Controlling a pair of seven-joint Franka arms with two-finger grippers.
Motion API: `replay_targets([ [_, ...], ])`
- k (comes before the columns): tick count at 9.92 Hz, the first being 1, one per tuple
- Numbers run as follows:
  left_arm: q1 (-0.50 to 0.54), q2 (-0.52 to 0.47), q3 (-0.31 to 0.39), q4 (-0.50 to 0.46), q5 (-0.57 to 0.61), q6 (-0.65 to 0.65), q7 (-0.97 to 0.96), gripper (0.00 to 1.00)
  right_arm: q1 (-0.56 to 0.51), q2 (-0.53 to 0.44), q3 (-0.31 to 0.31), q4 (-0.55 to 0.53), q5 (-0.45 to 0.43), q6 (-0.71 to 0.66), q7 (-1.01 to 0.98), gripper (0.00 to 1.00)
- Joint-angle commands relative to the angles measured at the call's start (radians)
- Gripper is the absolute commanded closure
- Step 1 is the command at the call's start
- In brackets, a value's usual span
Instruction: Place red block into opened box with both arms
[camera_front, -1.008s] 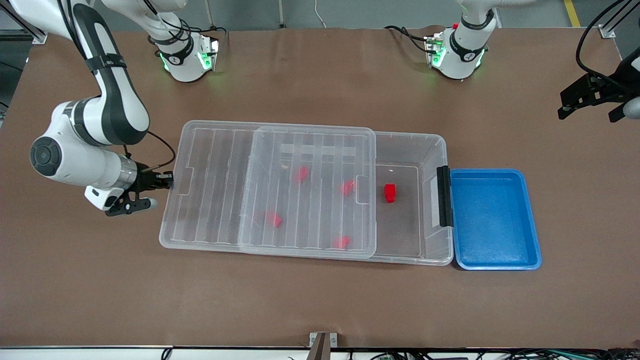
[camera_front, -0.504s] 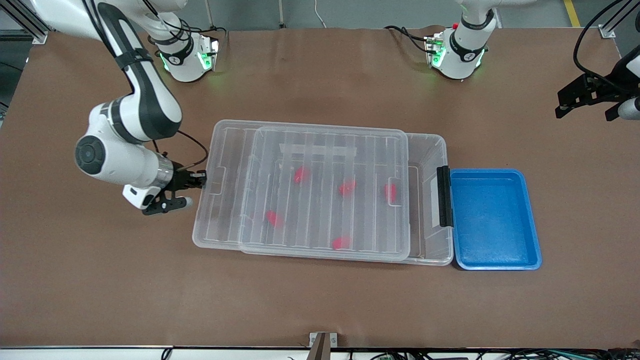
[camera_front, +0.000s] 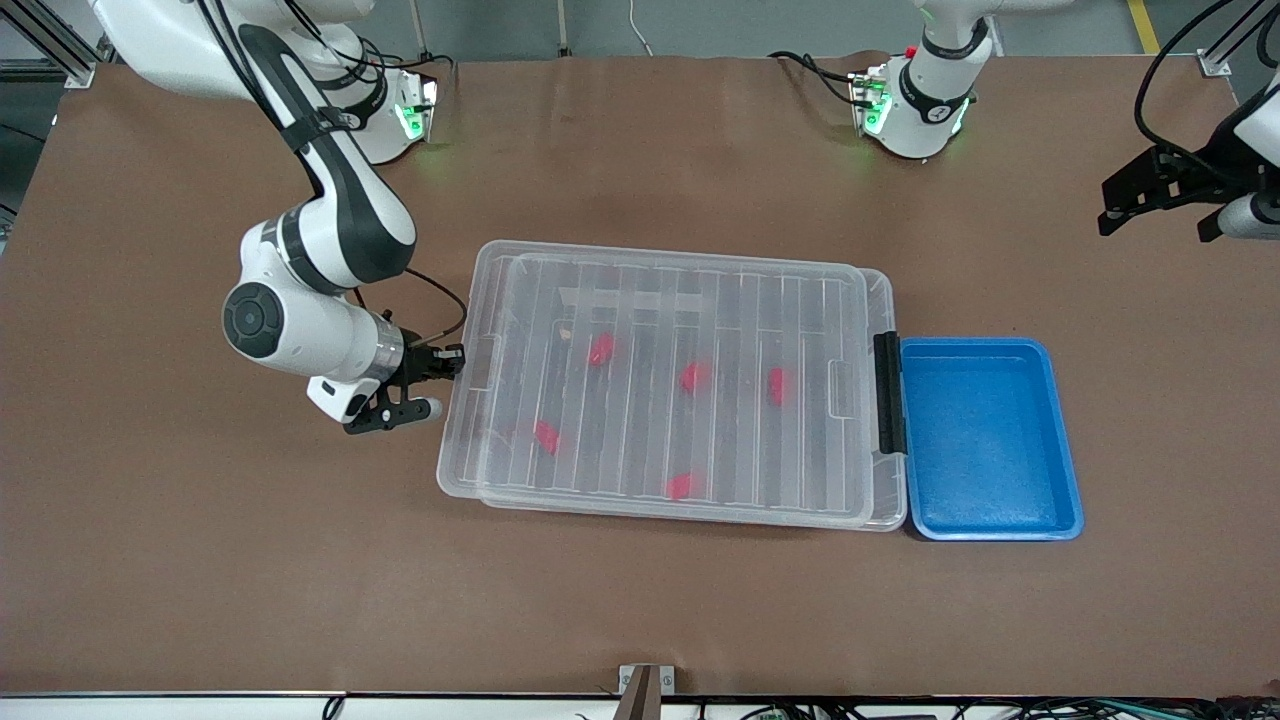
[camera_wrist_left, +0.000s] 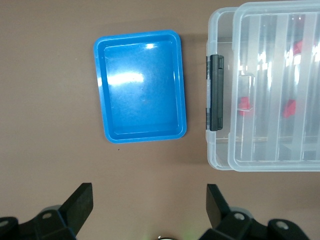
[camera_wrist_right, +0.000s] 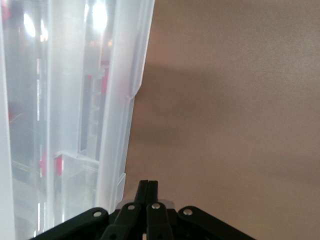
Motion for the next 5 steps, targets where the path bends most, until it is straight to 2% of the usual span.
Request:
replay_targets([
  [1,-0.002,-0.005,-0.008,-0.035,-0.014,0.002,-0.006,0.0,0.013,0.022,0.009,0.038,0.008,-0.002,0.033,1.0],
  [3,-0.002,-0.005,-0.008,-0.032,-0.012,0.003,-0.005,0.0,0.001,0.022,0.008,0.04,-0.018,-0.008,0.027,1.0],
  [4,-0.002,-0.005,-0.01,-0.03,-0.012,0.003,-0.005,0.0,-0.008,0.014,0.008,0.04,-0.056,-0.015,0.027,0.92],
  [5,-0.002,-0.005,-0.01,-0.027,-0.014,0.003,-0.005,0.0,-0.039,-0.006,0.008,0.04,-0.096,-0.049,0.025,0.54],
])
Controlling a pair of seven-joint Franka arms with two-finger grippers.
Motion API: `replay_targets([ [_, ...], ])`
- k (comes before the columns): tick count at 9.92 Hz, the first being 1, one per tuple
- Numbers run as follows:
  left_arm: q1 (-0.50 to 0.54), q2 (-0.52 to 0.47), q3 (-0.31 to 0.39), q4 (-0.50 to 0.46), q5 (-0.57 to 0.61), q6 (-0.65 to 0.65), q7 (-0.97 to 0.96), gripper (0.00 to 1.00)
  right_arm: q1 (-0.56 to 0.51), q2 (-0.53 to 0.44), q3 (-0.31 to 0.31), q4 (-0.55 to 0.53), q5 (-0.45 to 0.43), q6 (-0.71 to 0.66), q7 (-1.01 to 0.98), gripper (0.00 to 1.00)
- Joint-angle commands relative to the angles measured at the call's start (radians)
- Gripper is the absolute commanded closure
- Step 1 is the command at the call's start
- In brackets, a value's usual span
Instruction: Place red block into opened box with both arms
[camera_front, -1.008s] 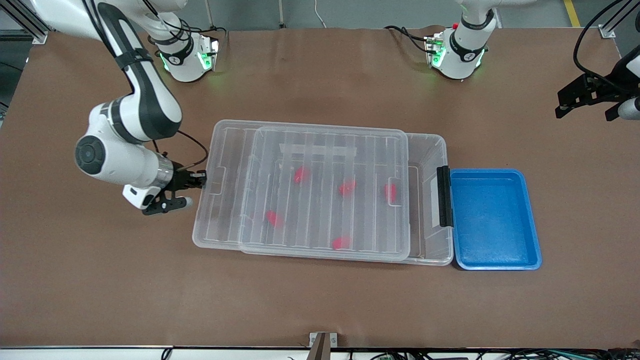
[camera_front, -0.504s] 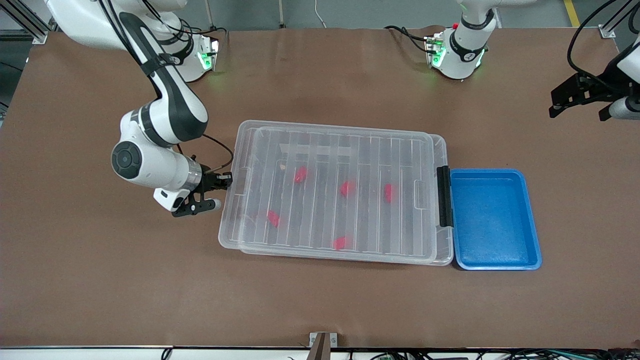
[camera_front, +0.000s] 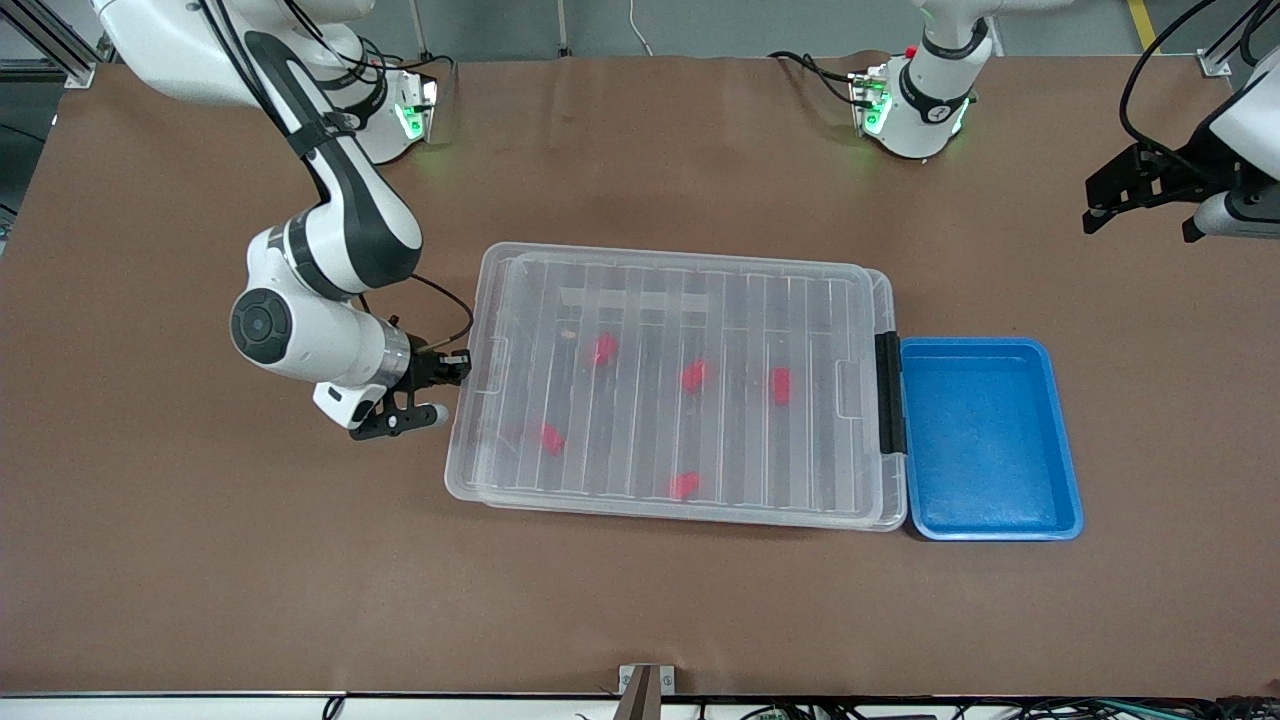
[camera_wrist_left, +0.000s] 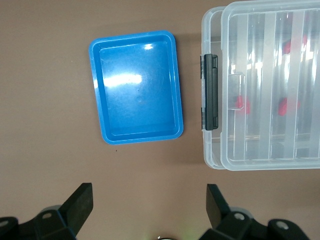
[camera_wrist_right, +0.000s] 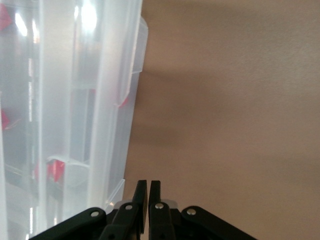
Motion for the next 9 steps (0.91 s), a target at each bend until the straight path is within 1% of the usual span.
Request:
replay_targets([
  [1,-0.001,-0.005,0.0,-0.026,-0.012,0.002,-0.003,0.0,-0.068,-0.075,0.002,0.009,-0.071,-0.078,0.016,0.01],
  [2,-0.002,-0.005,-0.001,-0.026,-0.011,0.002,0.004,0.0,-0.079,-0.147,-0.035,0.009,-0.081,-0.121,0.017,0.0],
  [3,-0.001,0.0,-0.003,-0.026,-0.009,0.001,0.013,0.0,-0.078,-0.223,-0.107,0.009,-0.081,-0.154,0.025,0.0],
  [5,-0.004,0.006,-0.003,-0.023,0.001,0.001,0.01,0.0,-0.076,-0.359,-0.202,0.009,-0.084,-0.217,0.026,0.0],
  [6,-0.004,0.009,-0.002,-0.007,0.001,0.001,0.01,0.0,-0.07,-0.399,-0.263,0.032,-0.094,-0.264,0.026,0.0],
  [7,-0.005,0.026,-0.001,0.013,0.003,0.001,0.01,0.0,-0.07,-0.418,-0.325,0.116,-0.113,-0.38,0.028,0.0],
  [8,-0.005,0.027,-0.001,0.02,0.003,0.001,0.009,0.0,-0.08,-0.417,-0.357,0.214,-0.111,-0.519,0.026,0.0],
  [9,-0.005,0.027,-0.001,0.02,0.003,0.001,0.007,0.0,-0.106,-0.415,-0.36,0.283,-0.104,-0.598,0.026,0.0],
])
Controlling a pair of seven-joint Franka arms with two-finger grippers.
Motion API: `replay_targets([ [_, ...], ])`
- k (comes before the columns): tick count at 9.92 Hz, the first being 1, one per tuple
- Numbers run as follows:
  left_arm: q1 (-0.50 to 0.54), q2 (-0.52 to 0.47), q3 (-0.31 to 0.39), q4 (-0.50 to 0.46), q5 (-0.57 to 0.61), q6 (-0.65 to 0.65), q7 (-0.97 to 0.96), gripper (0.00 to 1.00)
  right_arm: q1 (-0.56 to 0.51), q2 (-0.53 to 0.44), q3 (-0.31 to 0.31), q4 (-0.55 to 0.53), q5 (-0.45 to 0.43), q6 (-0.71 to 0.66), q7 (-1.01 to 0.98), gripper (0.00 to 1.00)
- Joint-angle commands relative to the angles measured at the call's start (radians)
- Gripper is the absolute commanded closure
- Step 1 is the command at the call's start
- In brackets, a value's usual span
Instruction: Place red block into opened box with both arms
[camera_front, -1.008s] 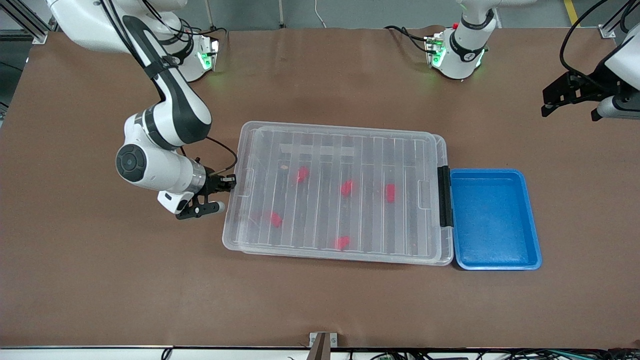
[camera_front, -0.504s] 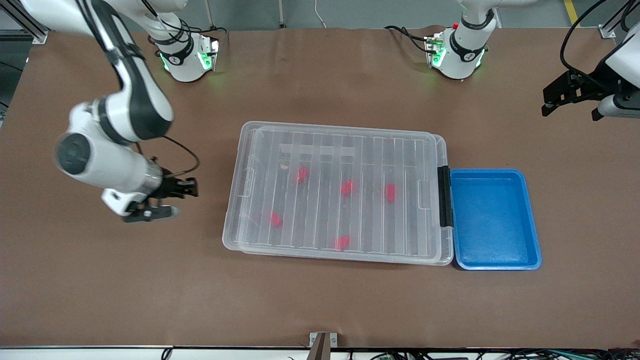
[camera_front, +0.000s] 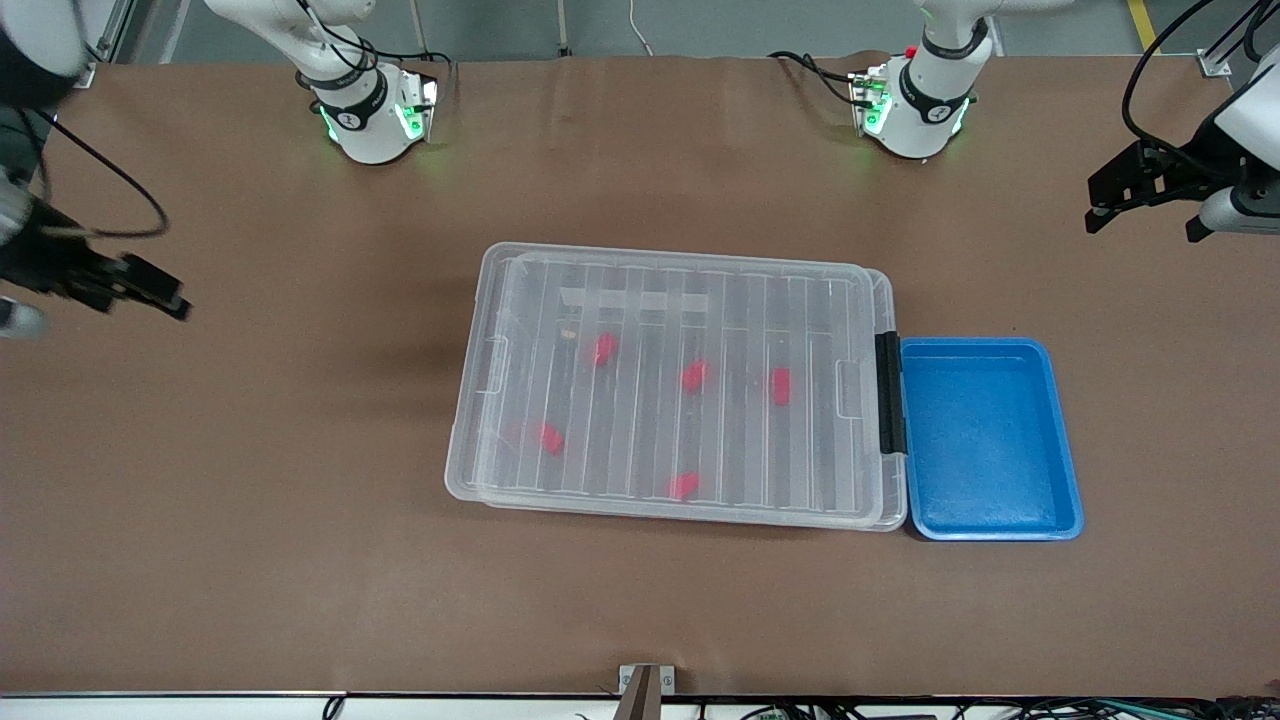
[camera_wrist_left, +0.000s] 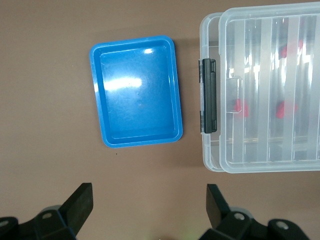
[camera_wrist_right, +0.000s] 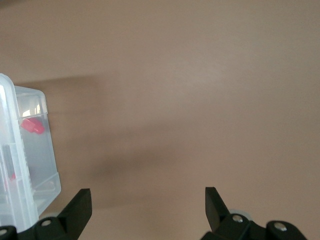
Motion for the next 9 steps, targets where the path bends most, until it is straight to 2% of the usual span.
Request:
replay_targets([
  [1,-0.004,0.024,0.001,0.004,0.003,-0.003,0.003,0.0,-0.024,0.018,-0.004,0.141,-0.011,-0.109,0.008,0.0],
  [3,-0.003,0.024,0.001,0.004,0.001,-0.003,-0.002,0.0,-0.024,0.033,-0.007,0.228,-0.034,-0.21,0.0,0.0],
  [5,0.0,0.024,0.001,0.004,0.001,-0.003,-0.003,0.0,-0.021,0.033,-0.029,0.217,-0.031,-0.209,-0.055,0.0],
  [9,0.01,0.022,0.002,0.004,0.001,-0.003,0.009,0.0,-0.017,0.033,-0.03,0.217,-0.031,-0.206,-0.058,0.0],
])
